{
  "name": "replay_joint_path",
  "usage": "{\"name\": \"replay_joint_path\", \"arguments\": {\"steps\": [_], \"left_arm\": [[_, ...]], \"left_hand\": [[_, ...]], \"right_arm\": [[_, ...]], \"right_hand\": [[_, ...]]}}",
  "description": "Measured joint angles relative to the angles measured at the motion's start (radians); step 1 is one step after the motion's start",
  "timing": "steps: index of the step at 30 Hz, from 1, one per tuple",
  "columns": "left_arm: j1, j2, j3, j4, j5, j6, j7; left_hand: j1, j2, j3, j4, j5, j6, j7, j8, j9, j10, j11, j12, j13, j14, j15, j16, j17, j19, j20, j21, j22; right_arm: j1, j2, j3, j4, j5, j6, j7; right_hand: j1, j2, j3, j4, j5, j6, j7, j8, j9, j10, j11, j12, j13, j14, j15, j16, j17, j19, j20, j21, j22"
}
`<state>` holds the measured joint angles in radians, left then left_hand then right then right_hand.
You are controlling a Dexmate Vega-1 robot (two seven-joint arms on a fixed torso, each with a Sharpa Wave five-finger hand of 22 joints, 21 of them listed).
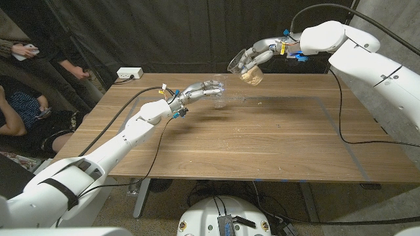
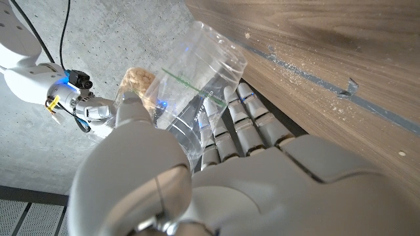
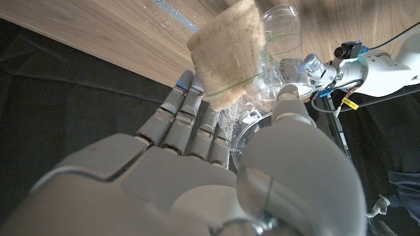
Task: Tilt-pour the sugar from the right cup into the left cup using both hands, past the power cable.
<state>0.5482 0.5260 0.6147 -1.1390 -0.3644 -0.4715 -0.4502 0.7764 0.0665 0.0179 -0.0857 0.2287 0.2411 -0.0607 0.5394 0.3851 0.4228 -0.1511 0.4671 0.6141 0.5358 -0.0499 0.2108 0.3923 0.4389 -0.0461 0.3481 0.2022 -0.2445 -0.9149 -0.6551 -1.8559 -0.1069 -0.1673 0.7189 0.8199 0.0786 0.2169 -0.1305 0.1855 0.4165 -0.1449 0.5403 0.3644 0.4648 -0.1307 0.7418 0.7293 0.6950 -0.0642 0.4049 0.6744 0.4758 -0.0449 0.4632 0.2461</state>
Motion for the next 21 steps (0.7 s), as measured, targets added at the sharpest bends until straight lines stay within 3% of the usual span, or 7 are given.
{"name": "replay_joint_path", "arguments": {"steps": [21], "left_arm": [[-0.020,-0.007,0.010,0.034,0.010,-0.019,-0.022]], "left_hand": [[0.004,0.004,-0.007,-0.001,-0.001,0.000,0.000,0.000,-0.005,0.000,0.000,0.008,-0.001,0.004,0.004,0.000,0.000,0.000,0.000,0.000,0.000]], "right_arm": [[0.082,0.053,-0.055,0.056,-0.072,0.026,0.107]], "right_hand": [[0.002,0.003,0.002,-0.002,0.004,0.000,0.000,0.000,-0.001,0.000,0.000,-0.004,0.001,0.001,-0.001,-0.001,0.009,-0.002,-0.002,0.007,-0.005]]}}
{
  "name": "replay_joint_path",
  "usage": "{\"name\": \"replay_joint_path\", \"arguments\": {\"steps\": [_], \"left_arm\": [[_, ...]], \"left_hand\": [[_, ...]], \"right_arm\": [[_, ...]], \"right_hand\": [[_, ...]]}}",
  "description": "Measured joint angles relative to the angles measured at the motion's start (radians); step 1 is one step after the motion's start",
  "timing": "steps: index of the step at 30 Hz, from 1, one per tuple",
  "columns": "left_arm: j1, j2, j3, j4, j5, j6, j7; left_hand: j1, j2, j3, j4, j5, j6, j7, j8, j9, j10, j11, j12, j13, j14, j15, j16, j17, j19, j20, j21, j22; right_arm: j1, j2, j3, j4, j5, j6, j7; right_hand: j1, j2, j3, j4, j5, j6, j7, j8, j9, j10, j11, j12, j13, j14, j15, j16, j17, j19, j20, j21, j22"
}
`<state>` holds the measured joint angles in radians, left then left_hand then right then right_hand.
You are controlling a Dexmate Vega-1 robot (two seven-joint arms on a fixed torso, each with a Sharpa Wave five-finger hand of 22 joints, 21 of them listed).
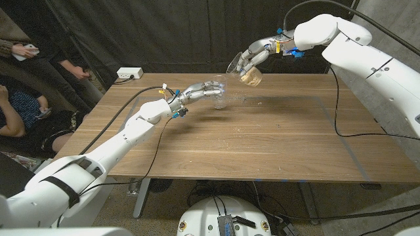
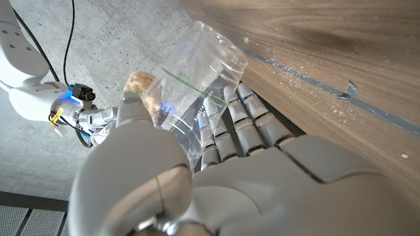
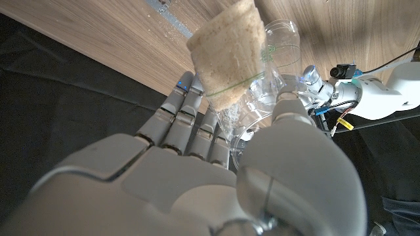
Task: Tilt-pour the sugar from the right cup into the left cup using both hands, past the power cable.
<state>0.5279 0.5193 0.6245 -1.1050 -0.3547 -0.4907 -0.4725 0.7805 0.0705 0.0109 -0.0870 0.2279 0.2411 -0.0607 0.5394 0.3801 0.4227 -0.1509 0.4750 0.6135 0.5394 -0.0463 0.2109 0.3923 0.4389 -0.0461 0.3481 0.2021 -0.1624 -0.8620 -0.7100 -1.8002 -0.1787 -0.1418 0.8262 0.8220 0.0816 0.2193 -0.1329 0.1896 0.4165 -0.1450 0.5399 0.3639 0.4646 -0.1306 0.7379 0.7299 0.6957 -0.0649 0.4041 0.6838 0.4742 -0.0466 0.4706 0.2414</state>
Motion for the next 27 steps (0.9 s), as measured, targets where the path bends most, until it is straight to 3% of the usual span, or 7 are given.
{"name": "replay_joint_path", "arguments": {"steps": [27], "left_arm": [[-0.045,-0.036,0.028,0.075,0.025,-0.035,-0.031]], "left_hand": [[0.000,0.000,0.000,0.000,0.000,0.005,-0.005,0.005,0.000,0.004,-0.001,0.000,0.000,0.004,-0.004,0.000,0.005,0.000,0.000,0.000,0.000]], "right_arm": [[0.073,0.042,-0.054,0.039,-0.075,0.020,0.101]], "right_hand": [[-0.003,0.003,0.000,0.000,0.000,0.000,0.000,-0.005,0.005,0.009,0.001,-0.005,0.005,0.003,-0.003,0.005,0.009,0.000,0.000,0.000,-0.005]]}}
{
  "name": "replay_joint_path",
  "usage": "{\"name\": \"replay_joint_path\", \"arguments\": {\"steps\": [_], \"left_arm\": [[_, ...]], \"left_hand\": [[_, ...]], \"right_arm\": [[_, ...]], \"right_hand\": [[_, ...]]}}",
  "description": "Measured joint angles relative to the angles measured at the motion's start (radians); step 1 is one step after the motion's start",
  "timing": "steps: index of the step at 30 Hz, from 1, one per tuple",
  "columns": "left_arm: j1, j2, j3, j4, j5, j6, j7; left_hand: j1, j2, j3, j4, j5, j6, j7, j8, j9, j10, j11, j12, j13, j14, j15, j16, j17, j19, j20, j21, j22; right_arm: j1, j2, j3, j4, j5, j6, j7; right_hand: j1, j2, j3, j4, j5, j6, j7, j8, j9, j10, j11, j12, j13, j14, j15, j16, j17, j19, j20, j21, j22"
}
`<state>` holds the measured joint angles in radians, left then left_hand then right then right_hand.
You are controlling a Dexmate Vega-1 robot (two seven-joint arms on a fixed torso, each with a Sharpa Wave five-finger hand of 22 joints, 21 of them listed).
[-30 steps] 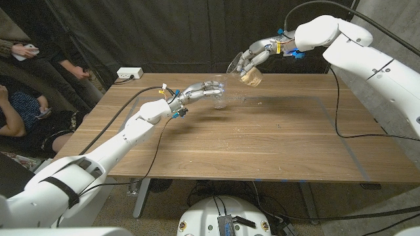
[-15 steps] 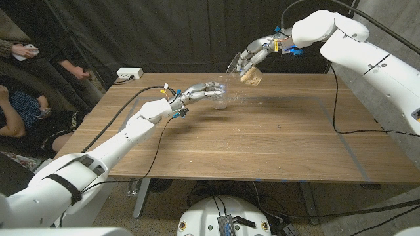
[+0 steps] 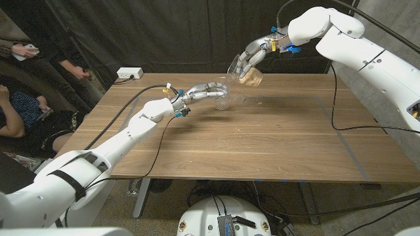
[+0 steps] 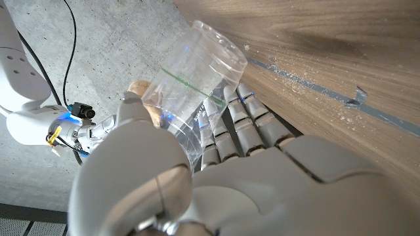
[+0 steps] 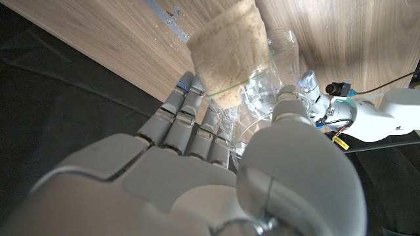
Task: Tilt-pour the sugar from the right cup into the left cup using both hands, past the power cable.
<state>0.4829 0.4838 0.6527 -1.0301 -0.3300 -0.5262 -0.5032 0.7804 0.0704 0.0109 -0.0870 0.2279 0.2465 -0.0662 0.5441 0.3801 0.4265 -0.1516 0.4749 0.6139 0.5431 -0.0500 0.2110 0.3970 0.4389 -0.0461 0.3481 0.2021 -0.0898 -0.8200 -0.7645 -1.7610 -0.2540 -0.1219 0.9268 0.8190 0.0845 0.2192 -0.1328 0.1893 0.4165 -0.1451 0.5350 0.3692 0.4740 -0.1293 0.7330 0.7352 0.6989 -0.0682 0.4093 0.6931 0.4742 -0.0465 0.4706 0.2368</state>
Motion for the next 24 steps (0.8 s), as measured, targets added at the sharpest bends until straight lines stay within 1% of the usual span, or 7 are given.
{"name": "replay_joint_path", "arguments": {"steps": [8,20,24], "left_arm": [[-0.009,-0.007,0.003,0.015,0.000,-0.006,-0.009],[-0.021,-0.014,0.009,0.033,0.001,-0.009,-0.024],[-0.025,-0.018,0.011,0.039,0.001,-0.013,-0.028]], "left_hand": [[0.001,0.001,-0.004,0.004,0.000,0.002,0.002,0.000,0.000,0.004,-0.003,0.000,-0.003,0.000,0.000,0.000,0.000,0.000,0.000,0.000,0.000],[0.004,0.004,-0.004,0.004,0.000,0.002,0.002,0.000,0.000,0.005,-0.002,0.000,-0.002,0.000,0.000,0.000,0.000,0.000,0.000,0.000,0.000],[0.004,0.004,-0.008,0.000,0.000,0.002,0.002,0.000,0.000,0.005,-0.002,0.000,-0.002,0.000,0.000,0.000,0.000,0.000,0.000,0.000,0.000]], "right_arm": [[0.022,0.018,-0.024,0.022,-0.029,0.022,0.032],[0.053,0.048,-0.054,0.059,-0.060,0.056,0.075],[0.063,0.057,-0.061,0.070,-0.070,0.069,0.089]], "right_hand": [[0.000,0.000,0.000,0.000,-0.001,0.002,0.002,-0.003,0.000,0.000,0.000,-0.003,0.000,0.000,0.000,0.000,0.004,0.000,0.000,0.000,0.000],[0.001,-0.001,0.000,0.000,-0.001,0.004,0.004,-0.003,0.000,0.003,-0.003,-0.003,-0.001,-0.001,0.001,0.000,0.009,0.000,0.000,0.000,0.000],[0.001,-0.001,0.000,0.000,-0.004,0.004,0.004,-0.003,-0.001,0.003,-0.003,-0.003,-0.004,-0.001,0.001,0.000,0.009,0.000,0.000,0.000,0.000]]}}
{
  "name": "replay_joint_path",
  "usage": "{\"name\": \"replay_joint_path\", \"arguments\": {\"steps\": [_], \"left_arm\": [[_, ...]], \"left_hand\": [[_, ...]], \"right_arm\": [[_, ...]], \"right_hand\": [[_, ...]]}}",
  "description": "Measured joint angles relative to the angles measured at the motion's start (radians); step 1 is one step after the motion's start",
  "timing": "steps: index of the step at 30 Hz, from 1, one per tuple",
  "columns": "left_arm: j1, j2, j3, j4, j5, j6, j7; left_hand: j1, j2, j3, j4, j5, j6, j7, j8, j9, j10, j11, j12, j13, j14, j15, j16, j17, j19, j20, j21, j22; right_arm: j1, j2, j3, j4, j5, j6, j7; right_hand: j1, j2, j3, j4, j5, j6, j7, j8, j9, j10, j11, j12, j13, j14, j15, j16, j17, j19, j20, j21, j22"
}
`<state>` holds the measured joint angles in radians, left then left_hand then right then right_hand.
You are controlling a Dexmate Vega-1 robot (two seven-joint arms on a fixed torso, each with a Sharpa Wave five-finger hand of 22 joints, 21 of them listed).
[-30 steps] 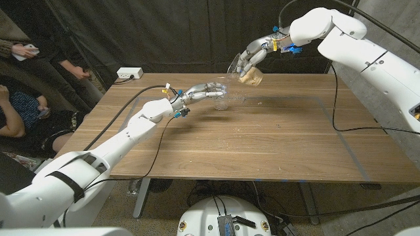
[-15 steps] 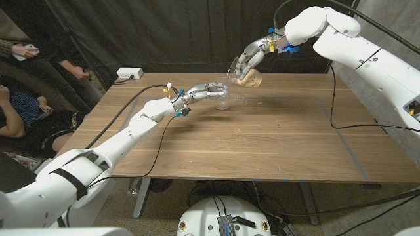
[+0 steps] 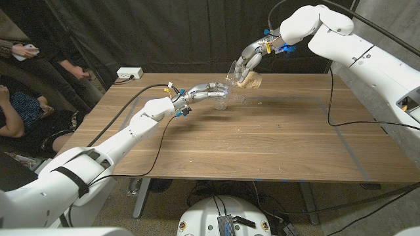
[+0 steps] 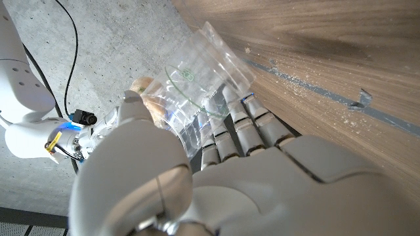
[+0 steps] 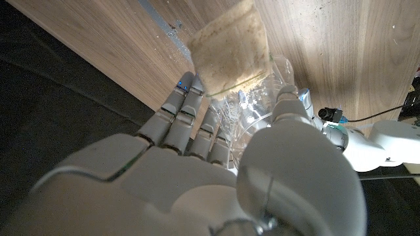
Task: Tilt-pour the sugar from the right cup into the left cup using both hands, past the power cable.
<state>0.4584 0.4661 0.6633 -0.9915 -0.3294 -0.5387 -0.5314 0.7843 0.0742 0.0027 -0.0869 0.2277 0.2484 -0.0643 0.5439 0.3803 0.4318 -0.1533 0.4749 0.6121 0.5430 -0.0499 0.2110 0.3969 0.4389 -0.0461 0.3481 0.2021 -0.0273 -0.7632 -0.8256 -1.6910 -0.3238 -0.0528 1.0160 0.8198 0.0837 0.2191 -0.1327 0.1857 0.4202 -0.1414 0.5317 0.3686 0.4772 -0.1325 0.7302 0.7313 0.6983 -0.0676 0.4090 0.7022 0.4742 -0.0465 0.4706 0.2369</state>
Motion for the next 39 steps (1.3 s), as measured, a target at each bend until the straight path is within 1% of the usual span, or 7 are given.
{"name": "replay_joint_path", "arguments": {"steps": [9,12,19,23,26,29,39], "left_arm": [[-0.005,-0.009,0.005,0.017,0.000,-0.014,-0.012],[-0.009,-0.018,0.008,0.045,0.000,-0.031,-0.018],[-0.020,-0.041,0.017,0.109,0.005,-0.078,-0.030],[-0.025,-0.050,0.021,0.133,0.010,-0.098,-0.035],[-0.027,-0.054,0.022,0.144,0.012,-0.107,-0.036],[-0.030,-0.059,0.024,0.157,0.014,-0.118,-0.037],[-0.046,-0.083,0.027,0.221,0.019,-0.169,-0.040]], "left_hand": [[0.000,0.000,0.000,0.000,0.000,0.002,-0.002,0.000,0.000,0.004,-0.004,0.006,-0.001,0.002,-0.002,0.000,0.000,0.000,0.000,0.000,0.000],[0.000,0.000,0.000,0.000,0.000,0.007,-0.007,0.000,0.000,0.007,-0.004,0.006,-0.001,0.006,-0.002,0.000,0.000,0.000,0.000,0.000,0.000],[0.019,0.010,0.003,-0.003,-0.001,0.007,-0.007,0.004,0.000,0.011,-0.008,0.005,-0.001,0.011,0.000,0.000,0.000,0.000,0.000,0.000,0.000],[0.027,0.011,0.003,-0.003,-0.001,0.007,-0.007,0.004,0.000,0.011,-0.008,0.007,-0.002,0.011,0.000,0.000,0.000,0.000,0.000,0.000,0.000],[0.028,0.012,0.003,-0.003,-0.001,0.007,-0.007,0.004,0.000,0.011,-0.008,0.010,-0.002,0.011,0.000,0.000,0.000,0.000,0.000,0.000,0.000],[0.032,0.016,0.003,-0.003,-0.001,0.007,-0.007,0.004,0.000,0.011,-0.007,0.010,-0.002,0.011,0.000,0.000,0.000,0.000,0.000,0.000,0.000],[0.032,0.016,0.000,-0.006,-0.001,0.011,-0.011,0.004,-0.005,0.010,-0.008,0.010,0.001,0.011,0.000,-0.004,0.000,0.000,0.000,0.000,0.000]], "right_arm": [[0.023,0.021,-0.014,0.029,-0.016,0.027,0.027],[0.029,0.025,-0.017,0.034,-0.018,0.031,0.032],[0.040,0.034,-0.023,0.042,-0.025,0.038,0.050],[0.044,0.038,-0.026,0.043,-0.028,0.039,0.058],[0.048,0.041,-0.028,0.043,-0.030,0.039,0.063],[0.050,0.042,-0.030,0.042,-0.034,0.039,0.068],[0.054,0.045,-0.034,0.025,-0.045,0.029,0.083]], "right_hand": [[0.001,-0.001,0.000,0.000,0.000,0.000,0.000,0.000,0.000,0.000,0.000,0.000,0.000,0.000,0.000,0.000,0.005,0.000,0.000,0.000,-0.005],[0.001,-0.001,0.000,0.000,0.000,0.000,0.000,0.000,0.000,0.000,0.000,0.000,0.000,0.000,0.000,0.000,0.005,0.000,0.000,0.000,-0.005],[0.000,0.000,0.000,0.000,0.000,0.000,0.000,0.000,0.003,0.000,0.000,-0.001,-0.002,0.000,0.000,-0.001,0.005,0.000,0.000,0.000,-0.005],[-0.002,0.002,0.000,0.000,0.000,0.000,0.000,-0.001,0.005,0.000,0.000,-0.007,-0.002,0.000,0.000,-0.001,0.008,0.000,0.000,0.000,-0.005],[-0.003,0.003,0.000,0.000,0.000,0.000,0.000,-0.007,0.005,0.000,0.000,-0.008,-0.002,-0.002,0.002,-0.003,0.010,0.000,0.000,0.000,-0.005],[-0.003,0.003,0.000,0.000,0.004,0.004,0.004,-0.007,0.005,0.005,0.006,-0.008,-0.002,0.000,0.004,-0.003,0.010,0.000,0.000,0.000,-0.005],[-0.003,0.004,0.000,0.000,0.004,0.007,0.000,-0.009,0.005,0.011,0.000,-0.008,-0.002,0.006,-0.002,-0.004,0.014,0.000,0.000,0.000,-0.005]]}}
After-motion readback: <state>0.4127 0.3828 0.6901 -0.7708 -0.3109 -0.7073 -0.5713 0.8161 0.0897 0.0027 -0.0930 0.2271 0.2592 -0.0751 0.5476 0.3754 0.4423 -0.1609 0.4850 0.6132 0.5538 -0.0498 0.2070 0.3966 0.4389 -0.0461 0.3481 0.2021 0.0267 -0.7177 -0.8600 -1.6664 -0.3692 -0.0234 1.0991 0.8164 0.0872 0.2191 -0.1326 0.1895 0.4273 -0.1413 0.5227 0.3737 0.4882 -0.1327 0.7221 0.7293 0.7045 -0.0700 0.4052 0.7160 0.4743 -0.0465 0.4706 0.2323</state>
